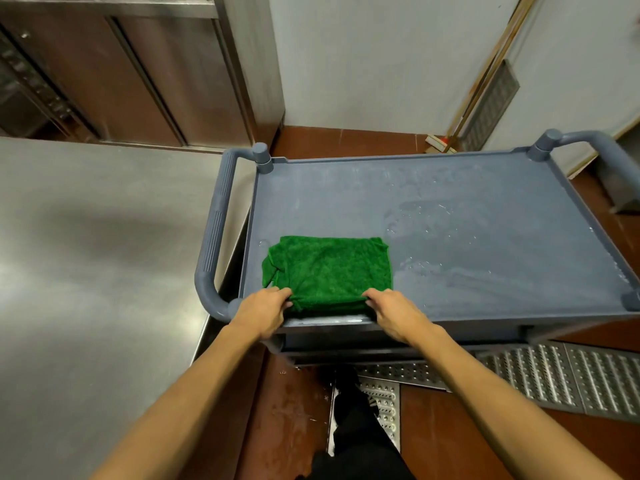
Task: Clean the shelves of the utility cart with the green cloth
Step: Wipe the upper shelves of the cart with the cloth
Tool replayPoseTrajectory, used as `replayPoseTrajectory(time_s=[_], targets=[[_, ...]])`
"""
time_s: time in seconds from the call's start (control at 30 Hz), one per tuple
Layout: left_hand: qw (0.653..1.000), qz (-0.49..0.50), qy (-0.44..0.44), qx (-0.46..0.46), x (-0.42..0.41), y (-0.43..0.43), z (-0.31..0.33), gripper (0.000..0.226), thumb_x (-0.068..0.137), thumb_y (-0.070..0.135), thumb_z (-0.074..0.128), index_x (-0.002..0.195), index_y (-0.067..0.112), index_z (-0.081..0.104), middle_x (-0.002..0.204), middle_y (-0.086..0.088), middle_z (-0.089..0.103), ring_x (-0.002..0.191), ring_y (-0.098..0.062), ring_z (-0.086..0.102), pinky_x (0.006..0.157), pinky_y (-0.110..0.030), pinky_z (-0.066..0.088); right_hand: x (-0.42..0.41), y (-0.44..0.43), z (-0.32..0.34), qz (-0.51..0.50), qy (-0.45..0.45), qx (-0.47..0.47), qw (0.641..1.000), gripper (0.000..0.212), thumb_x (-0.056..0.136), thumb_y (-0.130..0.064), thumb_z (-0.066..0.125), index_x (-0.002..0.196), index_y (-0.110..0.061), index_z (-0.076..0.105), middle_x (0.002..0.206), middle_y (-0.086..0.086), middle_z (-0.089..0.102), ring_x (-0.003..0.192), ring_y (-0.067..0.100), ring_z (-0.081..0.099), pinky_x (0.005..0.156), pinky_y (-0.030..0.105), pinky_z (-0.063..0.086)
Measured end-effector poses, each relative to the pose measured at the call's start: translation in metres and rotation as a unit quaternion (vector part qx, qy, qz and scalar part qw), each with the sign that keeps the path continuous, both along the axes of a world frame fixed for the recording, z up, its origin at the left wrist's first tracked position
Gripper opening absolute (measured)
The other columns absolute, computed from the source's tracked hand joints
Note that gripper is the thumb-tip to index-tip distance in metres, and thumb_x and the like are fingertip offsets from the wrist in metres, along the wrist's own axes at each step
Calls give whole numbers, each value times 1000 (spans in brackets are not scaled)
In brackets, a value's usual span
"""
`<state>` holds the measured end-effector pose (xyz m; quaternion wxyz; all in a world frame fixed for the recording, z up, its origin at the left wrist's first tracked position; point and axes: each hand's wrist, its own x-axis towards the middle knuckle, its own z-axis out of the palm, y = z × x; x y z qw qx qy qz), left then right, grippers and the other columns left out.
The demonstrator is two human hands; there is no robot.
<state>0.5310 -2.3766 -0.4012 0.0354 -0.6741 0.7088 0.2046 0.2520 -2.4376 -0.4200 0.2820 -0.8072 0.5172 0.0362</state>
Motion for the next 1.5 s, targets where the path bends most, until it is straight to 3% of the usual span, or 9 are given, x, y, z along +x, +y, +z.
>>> replayPoseTrajectory(time_s=[0.23,0.37,0.43,0.63,0.9,1.0,1.33,1.5], targets=[[1000,-12,-1,2,-5,27,19,23,105,29,40,102,10,52,106,-16,66,99,-37,60,82,-45,47,-6,19,22,-17,-36,-13,999,28,104,-23,39,126,-15,55,113,22,63,102,39,58,83,42,50],[1000,-4,4,-16,-5,34,39,26,106,30,40,102,7,51,104,-19,66,100,-40,60,72,-39,39,-11,25,38,-26,-59,-37,997,27,104,-27,38,124,-18,53,110,21,63,98,38,58,79,40,48],[1000,1,19,-21,-4,37,50,24,105,31,41,95,11,48,97,-19,66,93,-40,61,73,-41,44,-11,28,48,-26,-68,-45,996,26,105,-27,37,124,-18,53,108,19,64,93,35,58,75,38,47],[998,29,42,-43,-1,42,80,26,104,32,44,83,18,40,76,-7,54,78,-37,57,70,-42,48,-9,35,74,-29,-89,-74,993,22,105,-28,35,115,-15,51,97,19,65,87,39,58,73,43,49],[995,19,35,-88,-5,23,118,35,104,35,45,72,24,33,68,0,50,71,-30,52,63,-39,43,-17,19,113,-37,-94,-120,988,28,105,-35,35,113,-14,52,88,17,63,79,39,57,71,46,51],[994,11,42,-99,-12,7,132,33,104,33,45,74,24,35,67,-1,50,66,-28,51,58,-38,38,-24,2,128,-35,-95,-130,986,28,105,-34,35,111,-12,52,81,10,58,72,33,56,67,44,50],[989,-16,34,-141,-48,-102,172,35,103,31,47,72,23,34,67,-1,49,68,-31,52,65,-46,48,-65,-109,167,-29,-107,-176,978,25,105,-34,35,109,-16,52,84,12,62,73,30,57,68,48,51],[986,-16,36,-160,-70,-174,192,22,104,30,46,87,16,48,78,-7,58,74,-30,56,70,-49,51,-86,-186,185,-27,-111,-205,972,24,105,-36,35,110,-19,52,83,10,62,71,29,58,64,46,51]])
